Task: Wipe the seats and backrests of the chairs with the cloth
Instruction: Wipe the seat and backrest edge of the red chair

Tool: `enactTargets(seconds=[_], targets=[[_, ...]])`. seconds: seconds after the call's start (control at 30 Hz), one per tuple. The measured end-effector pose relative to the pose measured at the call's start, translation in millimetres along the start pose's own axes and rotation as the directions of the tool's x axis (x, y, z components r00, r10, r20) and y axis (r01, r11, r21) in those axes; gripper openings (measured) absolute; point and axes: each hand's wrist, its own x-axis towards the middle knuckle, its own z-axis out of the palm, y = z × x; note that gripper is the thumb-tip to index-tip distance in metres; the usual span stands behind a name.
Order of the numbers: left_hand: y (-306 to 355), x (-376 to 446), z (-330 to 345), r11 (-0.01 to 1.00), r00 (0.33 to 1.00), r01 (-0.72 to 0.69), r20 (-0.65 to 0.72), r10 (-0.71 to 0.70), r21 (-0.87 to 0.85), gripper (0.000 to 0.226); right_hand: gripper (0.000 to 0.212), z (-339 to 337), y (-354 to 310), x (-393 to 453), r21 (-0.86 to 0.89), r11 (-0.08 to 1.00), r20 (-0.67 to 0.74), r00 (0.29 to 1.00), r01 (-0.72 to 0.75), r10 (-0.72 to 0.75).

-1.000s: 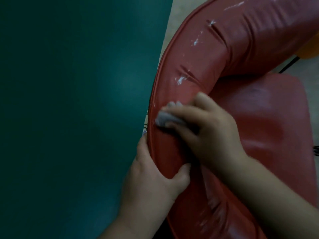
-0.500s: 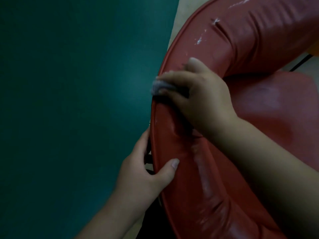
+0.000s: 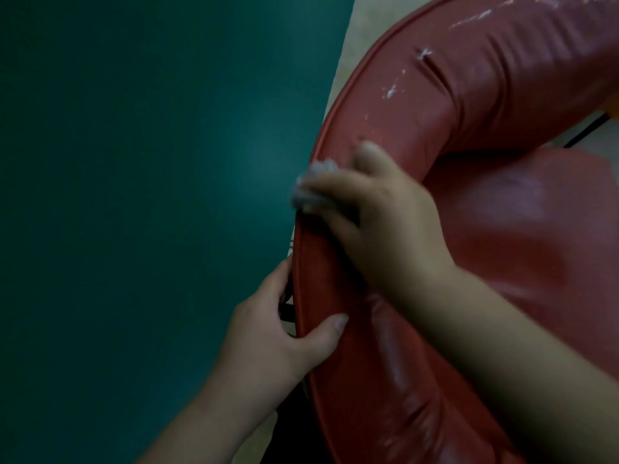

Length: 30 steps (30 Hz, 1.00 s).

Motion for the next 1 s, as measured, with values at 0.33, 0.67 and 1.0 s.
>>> enactTargets(seconds=[0.33,0.67,1.0], targets=[[18,26,6,0.981,0.987,-0.061,-0.134,0.086,0.185,0.077,0.028,10,22,-3,0.222,0.964,-0.212,0.958,-0.147,0.195],[30,46,5,0.959,0.992,-0.001,-0.119,0.036,0.282,0.081,0.024,5,51,36,0.222,0.946,-0.270,0.918,-0.235,0.291],[40,52,12,0.972,0.980,-0.007,-0.190,0.053,0.233,0.045,0.022,2,64,23,0.179,0.954,-0.242,0.930,-0.239,0.278]])
